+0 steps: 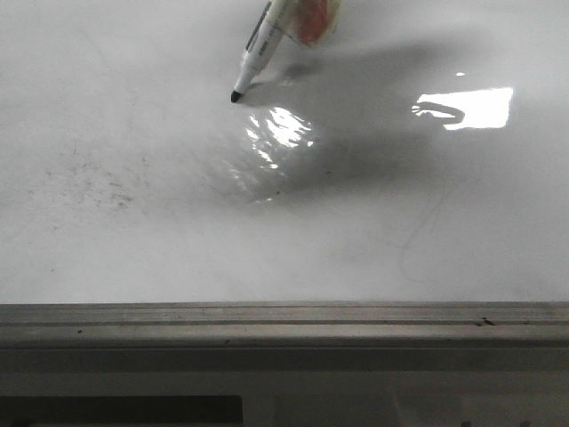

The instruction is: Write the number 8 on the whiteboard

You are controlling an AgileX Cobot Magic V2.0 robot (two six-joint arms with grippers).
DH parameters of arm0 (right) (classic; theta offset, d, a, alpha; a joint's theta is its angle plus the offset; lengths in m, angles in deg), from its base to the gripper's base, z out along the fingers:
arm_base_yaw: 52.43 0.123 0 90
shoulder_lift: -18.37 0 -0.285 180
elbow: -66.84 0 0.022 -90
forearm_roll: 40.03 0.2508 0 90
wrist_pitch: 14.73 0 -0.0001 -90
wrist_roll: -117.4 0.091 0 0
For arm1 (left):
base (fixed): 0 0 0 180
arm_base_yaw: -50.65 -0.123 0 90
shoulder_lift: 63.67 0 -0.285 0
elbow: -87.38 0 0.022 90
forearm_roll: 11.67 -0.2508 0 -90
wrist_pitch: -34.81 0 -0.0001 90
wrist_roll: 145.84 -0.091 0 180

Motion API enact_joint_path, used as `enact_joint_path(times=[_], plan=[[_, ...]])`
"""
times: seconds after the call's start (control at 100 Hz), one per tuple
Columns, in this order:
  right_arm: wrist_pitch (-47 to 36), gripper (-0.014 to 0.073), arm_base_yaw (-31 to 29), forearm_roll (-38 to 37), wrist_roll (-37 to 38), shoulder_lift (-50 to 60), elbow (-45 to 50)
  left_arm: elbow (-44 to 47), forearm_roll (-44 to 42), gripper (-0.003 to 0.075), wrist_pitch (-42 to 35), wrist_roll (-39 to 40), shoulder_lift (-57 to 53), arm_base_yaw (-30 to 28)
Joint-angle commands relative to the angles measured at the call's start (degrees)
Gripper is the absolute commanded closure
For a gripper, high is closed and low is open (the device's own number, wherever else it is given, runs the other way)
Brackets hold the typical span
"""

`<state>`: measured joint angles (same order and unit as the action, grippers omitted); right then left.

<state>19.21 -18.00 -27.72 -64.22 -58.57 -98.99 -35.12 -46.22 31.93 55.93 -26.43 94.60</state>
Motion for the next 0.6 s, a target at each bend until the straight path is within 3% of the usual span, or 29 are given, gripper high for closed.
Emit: enact_joint_path(times=[0.0,0.22,0.45,0.59], plan=[[0.2,0.0645,-0.5,-3.8,0.0,1.7,-1.4,-1.4,1.3,0.0428,-4.3,0.8,0.1,0.1],[8.9,0.0645,-0.7,-7.8,1.6,4.9,-0.2,-1.4,0.9,0.0428,-4.3,0.8,0.2,0.1],[-6.2,0.0645,2.9,-5.5,2.4,0.6,1.7,-1.4,2.0,0.0428,-4.3,0.8,0.2,0.1],[-4.3,0.0645,1.2,-7.9,3.1,1.5,0.4,-1.4,2.4,0.0428,-4.3,0.8,0.2,0.1]])
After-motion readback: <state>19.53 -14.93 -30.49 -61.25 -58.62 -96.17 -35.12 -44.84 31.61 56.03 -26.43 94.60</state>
